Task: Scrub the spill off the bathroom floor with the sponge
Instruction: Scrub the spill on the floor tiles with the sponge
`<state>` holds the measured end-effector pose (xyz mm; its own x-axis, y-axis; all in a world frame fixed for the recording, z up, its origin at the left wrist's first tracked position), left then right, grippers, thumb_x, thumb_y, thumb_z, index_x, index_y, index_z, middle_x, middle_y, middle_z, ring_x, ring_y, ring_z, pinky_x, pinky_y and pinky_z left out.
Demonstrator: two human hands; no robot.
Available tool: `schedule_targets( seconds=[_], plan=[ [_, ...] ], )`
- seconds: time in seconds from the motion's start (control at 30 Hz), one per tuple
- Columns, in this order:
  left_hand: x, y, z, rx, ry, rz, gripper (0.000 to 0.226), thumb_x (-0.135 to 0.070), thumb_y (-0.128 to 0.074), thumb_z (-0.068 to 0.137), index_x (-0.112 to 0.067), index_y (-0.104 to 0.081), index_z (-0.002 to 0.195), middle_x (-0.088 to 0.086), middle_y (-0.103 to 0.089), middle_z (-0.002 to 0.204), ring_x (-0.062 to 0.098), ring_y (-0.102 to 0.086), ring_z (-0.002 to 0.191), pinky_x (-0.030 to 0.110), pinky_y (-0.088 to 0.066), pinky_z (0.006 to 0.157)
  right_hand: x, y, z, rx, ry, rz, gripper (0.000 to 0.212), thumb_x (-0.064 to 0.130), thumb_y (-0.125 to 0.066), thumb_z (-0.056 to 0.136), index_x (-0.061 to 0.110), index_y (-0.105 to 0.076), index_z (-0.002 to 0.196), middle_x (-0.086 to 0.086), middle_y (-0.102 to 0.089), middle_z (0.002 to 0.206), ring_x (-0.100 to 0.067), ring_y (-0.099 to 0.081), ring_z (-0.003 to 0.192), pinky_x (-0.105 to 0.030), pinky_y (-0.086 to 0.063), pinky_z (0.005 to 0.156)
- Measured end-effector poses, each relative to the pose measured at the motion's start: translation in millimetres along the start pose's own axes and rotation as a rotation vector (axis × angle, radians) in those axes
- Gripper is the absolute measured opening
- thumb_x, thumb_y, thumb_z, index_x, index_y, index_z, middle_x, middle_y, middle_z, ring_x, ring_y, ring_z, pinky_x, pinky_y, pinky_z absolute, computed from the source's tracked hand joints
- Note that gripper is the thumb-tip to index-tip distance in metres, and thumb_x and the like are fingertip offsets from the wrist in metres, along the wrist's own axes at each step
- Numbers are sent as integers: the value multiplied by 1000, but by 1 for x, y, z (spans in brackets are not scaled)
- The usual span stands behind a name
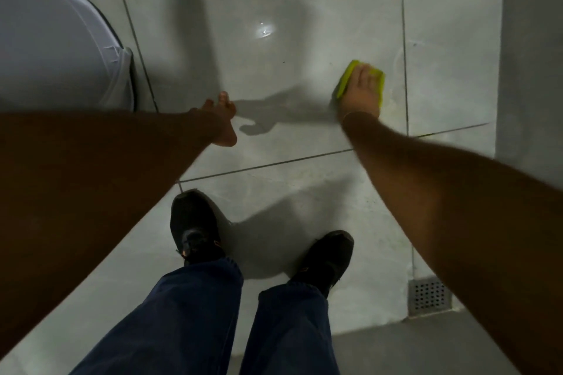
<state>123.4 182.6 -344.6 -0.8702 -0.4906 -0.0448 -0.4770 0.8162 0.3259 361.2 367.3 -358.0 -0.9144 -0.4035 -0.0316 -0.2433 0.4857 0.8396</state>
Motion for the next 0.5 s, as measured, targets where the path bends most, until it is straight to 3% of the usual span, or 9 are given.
schedule_targets(
  seconds=[0.1, 0.17, 0.23, 0.3, 0.5],
  plan=[
    [-4, 1, -2, -8, 6, 6, 97, -20, -61, 93, -16, 1, 168, 7, 20, 174, 38, 1, 162, 53, -20, 129, 33, -26, -54, 52, 319, -53, 66, -2, -17, 99, 2, -8, 164, -23, -15, 170, -40, -14, 159, -53, -6, 131],
    [-5, 3, -3, -5, 8, 21, 97, -20, -62, 94, -15, 1, 168, 8, 20, 174, 38, 0, 162, 52, -22, 129, 39, -45, -89, 111, 491, -50, 65, 4, -24, 104, 12, -5, 166, -10, -7, 174, -30, -6, 162, -46, -6, 132],
    [-4, 4, -4, 5, 7, 15, 97, -19, -61, 94, -15, 1, 168, 9, 20, 174, 38, 0, 162, 51, -22, 129, 28, -55, -96, 160, 541, -25, 66, 6, -31, 106, 16, -5, 166, -5, -4, 175, -26, -4, 163, -43, -11, 132],
    [-4, 3, -3, 8, 4, 12, 97, -18, -60, 95, -16, 2, 168, 9, 21, 174, 38, 2, 162, 50, -20, 130, 8, -53, -86, 136, 432, -31, 66, 4, -33, 105, 14, -8, 166, -8, -6, 175, -28, -6, 163, -42, -10, 133],
    [-2, 0, -4, -3, -9, 24, 97, -20, -61, 94, -16, 2, 168, 9, 21, 174, 39, 3, 162, 51, -20, 129, -58, -23, -29, 55, -316, 113, 74, 19, -43, 103, -6, -6, 162, -27, -10, 170, -40, -9, 160, -47, -1, 133]
  ],
)
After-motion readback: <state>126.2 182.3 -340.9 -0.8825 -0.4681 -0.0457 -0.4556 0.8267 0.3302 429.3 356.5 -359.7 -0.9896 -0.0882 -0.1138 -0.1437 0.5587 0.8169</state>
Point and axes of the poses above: each hand's wrist, its own z-axis towards the middle knuckle, its own y-axis out of the back of the hand, x = y × z, the point moved 2 cm from there along z, towards the middle knuckle
